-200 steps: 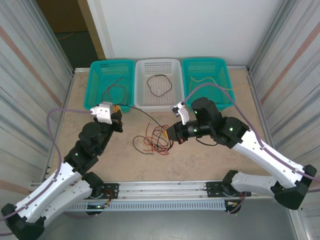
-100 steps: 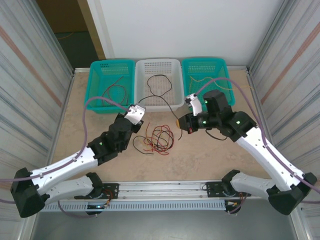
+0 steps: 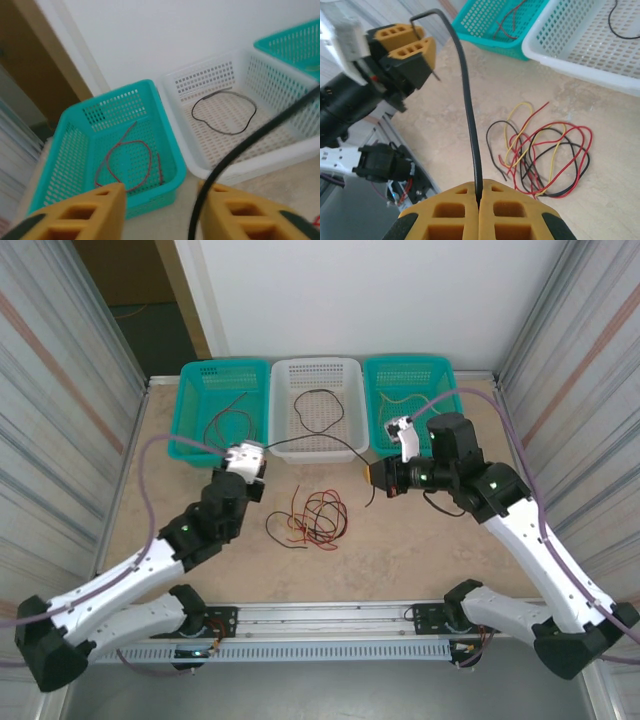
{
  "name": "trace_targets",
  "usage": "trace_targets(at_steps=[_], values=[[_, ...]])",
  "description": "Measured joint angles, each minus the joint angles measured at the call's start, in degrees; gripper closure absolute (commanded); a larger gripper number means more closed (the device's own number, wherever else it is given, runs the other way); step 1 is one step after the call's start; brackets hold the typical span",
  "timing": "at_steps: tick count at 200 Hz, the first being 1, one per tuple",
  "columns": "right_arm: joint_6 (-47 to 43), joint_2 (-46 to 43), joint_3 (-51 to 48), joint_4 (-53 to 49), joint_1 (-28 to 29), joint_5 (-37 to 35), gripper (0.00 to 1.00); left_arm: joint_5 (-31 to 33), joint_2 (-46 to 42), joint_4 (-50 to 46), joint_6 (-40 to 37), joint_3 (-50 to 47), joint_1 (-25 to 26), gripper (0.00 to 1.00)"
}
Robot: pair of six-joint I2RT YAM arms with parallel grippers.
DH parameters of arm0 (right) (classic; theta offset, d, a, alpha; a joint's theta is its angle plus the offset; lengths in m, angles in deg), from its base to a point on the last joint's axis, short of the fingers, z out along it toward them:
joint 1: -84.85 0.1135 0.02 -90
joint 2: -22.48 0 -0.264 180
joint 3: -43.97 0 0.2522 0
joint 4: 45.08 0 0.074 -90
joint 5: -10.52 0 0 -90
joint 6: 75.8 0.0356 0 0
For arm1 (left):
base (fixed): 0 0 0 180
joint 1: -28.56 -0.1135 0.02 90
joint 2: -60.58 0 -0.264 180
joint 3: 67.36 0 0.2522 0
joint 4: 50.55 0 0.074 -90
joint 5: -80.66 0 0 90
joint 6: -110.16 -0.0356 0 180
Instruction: Untangle the cables
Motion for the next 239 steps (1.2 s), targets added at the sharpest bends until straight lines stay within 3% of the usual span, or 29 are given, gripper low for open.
trace_targets(at_steps=[34, 78, 130, 177, 193, 239], values=[[1.29, 7.67, 8.7, 4.59, -0.87, -0.42, 0.96, -4.07, -10.1, -7.21, 13.38, -0.57, -3.34, 0.19], [3.8, 18.75, 20.41, 11.13, -2.32, -3.13, 0.96, -8.07, -20.06, -15.47, 25.99, -3.56, -5.9, 0.1], [8.17, 32.13, 33.07, 15.5, -7.26, -2.43, 0.94, -13.33, -22.32, -25.92, 35.67, -5.62, -6.4, 0.07], [10.71, 42.03, 42.84, 16.15, -9.11, -1.31, 0.92, -18.18, -22.93, -27.47, 39.91, -7.98, -6.4, 0.07], [10.88, 45.57, 45.16, 16.09, -9.31, -1.2, 0.87, -19.45, -22.27, -27.41, 40.48, -8.11, -6.4, 0.07], [13.7, 55.21, 45.92, 14.25, -9.33, 0.22, 0.53, -21.14, -19.8, -26.62, 40.74, -8.09, -6.4, 0.05]])
